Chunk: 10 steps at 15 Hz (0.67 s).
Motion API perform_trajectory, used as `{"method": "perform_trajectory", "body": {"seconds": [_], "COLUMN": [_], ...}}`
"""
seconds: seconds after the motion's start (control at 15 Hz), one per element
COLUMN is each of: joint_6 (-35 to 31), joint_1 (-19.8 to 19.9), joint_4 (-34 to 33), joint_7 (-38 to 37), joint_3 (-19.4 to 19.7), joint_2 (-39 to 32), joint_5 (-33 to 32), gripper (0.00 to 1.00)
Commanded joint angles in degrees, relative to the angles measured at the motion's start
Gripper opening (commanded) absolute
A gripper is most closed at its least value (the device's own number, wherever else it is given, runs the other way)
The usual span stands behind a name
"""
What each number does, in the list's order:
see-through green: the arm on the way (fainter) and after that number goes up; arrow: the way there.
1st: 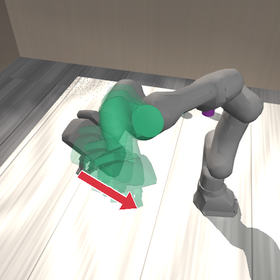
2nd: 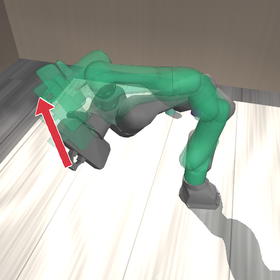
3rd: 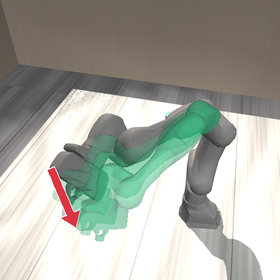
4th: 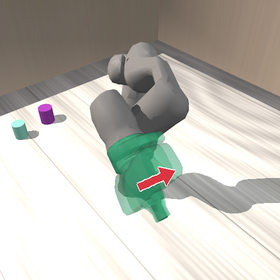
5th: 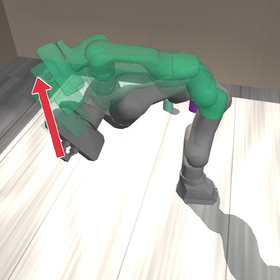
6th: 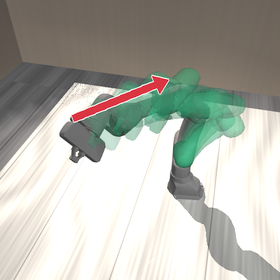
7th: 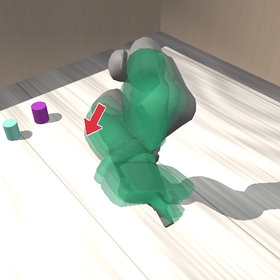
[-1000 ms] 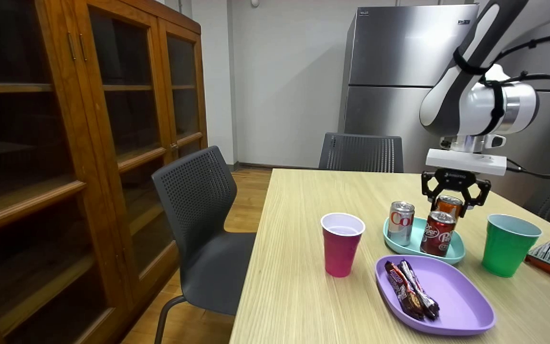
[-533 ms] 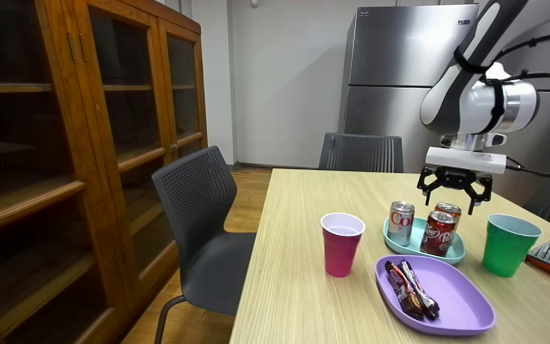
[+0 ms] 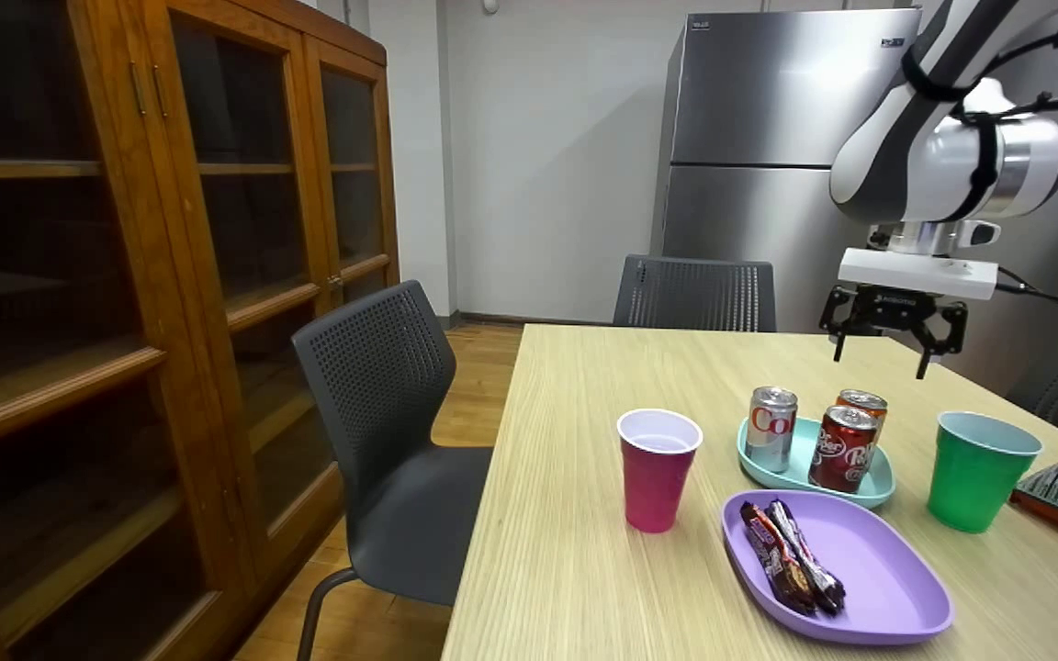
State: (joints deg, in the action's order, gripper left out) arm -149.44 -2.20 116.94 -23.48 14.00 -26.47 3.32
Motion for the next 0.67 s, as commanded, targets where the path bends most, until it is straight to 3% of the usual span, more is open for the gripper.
{"method": "perform_trajectory", "body": {"seconds": [0.0, 0.6], "joint_6": [3.21, 11.40], "joint_1": [2.78, 11.07], "joint_4": [2.35, 5.08], "joint_7": [3.95, 17.08], "joint_3": [-0.82, -1.54], "joint_2": [6.19, 15.62], "joint_5": [-1.13, 2.02], "gripper": [1.00, 1.00]}}
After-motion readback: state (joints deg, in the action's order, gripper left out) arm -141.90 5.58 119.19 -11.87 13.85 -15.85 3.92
